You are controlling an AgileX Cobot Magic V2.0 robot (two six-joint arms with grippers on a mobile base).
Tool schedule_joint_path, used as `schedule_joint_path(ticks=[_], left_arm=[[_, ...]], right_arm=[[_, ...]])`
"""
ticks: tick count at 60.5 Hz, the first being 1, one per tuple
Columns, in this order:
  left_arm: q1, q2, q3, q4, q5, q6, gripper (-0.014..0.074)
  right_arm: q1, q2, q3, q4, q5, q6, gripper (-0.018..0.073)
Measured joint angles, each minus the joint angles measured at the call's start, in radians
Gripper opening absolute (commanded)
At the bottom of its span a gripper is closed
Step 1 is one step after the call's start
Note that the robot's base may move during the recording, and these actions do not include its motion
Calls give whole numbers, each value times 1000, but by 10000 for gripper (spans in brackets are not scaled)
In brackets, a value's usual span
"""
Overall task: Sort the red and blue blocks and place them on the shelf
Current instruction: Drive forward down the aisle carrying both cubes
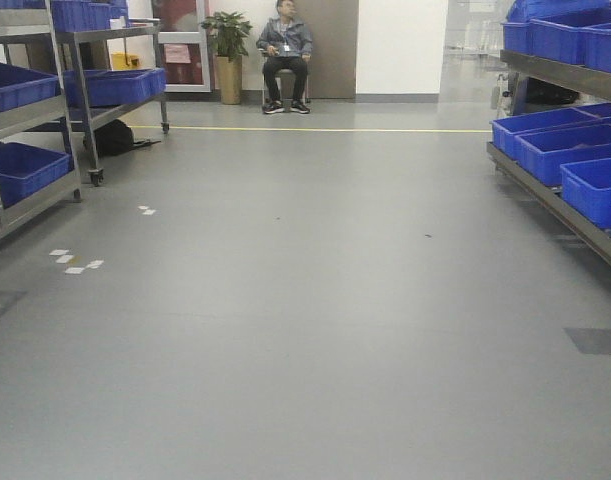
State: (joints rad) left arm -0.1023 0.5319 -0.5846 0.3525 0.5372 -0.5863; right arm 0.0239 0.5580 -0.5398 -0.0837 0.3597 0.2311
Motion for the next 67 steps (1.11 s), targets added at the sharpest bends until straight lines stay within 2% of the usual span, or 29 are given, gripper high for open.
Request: schedule_joint_path(ticks=[67], left_arm=[[0, 0, 0, 0, 0, 0, 118]], right_arm=[[0, 0, 0, 0, 0, 0, 61]])
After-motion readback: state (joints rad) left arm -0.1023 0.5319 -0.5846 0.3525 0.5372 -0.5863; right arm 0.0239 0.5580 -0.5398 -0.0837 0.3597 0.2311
